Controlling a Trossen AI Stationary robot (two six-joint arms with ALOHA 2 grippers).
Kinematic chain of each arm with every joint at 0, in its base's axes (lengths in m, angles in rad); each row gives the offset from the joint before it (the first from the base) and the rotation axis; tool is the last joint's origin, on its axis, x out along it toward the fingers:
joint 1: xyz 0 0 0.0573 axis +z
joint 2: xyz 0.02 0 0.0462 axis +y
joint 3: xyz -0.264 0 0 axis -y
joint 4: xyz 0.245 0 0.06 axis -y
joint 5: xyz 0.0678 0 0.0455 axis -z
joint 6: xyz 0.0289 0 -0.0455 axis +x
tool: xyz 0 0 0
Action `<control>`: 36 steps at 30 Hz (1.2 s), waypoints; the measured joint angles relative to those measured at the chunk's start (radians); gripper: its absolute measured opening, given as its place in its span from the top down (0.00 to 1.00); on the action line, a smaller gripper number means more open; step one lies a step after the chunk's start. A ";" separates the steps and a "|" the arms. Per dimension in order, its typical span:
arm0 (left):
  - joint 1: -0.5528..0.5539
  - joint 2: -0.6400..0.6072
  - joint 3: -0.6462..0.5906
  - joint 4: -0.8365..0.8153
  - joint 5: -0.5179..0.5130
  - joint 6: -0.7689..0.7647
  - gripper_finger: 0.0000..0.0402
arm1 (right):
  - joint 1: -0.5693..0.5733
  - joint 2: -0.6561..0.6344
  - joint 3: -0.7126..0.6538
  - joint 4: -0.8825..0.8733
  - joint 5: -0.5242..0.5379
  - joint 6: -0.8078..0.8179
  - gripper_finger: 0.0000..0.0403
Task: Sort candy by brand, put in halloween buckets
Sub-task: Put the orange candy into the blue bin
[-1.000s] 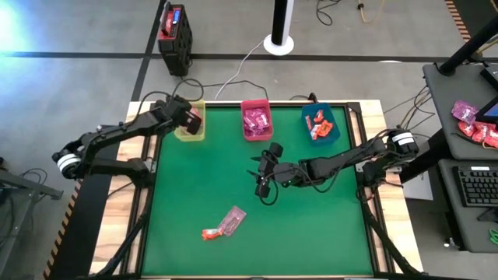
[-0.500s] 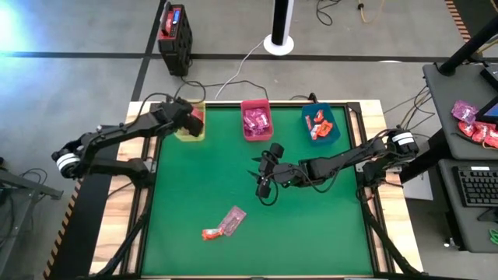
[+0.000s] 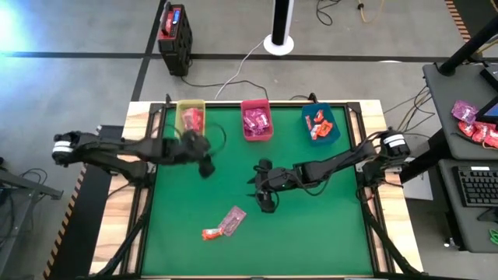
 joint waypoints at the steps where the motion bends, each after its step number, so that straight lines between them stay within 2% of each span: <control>1: -0.054 -0.001 0.000 -0.001 0.018 0.000 0.66 | 0.001 0.006 0.000 -0.001 -0.009 -0.001 0.48; 5: -0.269 0.000 0.000 0.002 0.153 -0.006 0.66 | 0.004 0.014 0.000 -0.026 -0.019 0.002 0.48; 8: -0.426 0.005 0.000 0.029 0.233 -0.077 0.66 | 0.003 0.000 0.000 -0.073 -0.017 0.009 0.48; 11: -0.551 0.014 0.000 0.068 0.180 -0.193 0.66 | 0.003 -0.021 0.000 -0.109 -0.014 0.020 0.48; 13: -0.611 0.032 0.000 0.069 0.116 -0.290 0.65 | 0.003 -0.030 0.000 -0.141 -0.014 0.035 0.48; 15: -0.657 0.066 0.000 0.085 0.101 -0.372 0.63 | 0.003 -0.039 0.000 -0.181 -0.016 0.060 0.48; 21: -0.764 0.245 0.000 0.169 0.128 -0.482 0.51 | 0.015 -0.071 0.000 -0.276 -0.015 0.117 0.48; 27: -0.773 0.392 0.072 0.218 0.116 -0.480 0.38 | 0.029 -0.077 0.000 -0.283 -0.017 0.125 0.48; 36: -0.793 0.527 0.140 0.212 0.102 -0.493 0.36 | 0.037 -0.077 0.000 -0.286 -0.015 0.144 0.48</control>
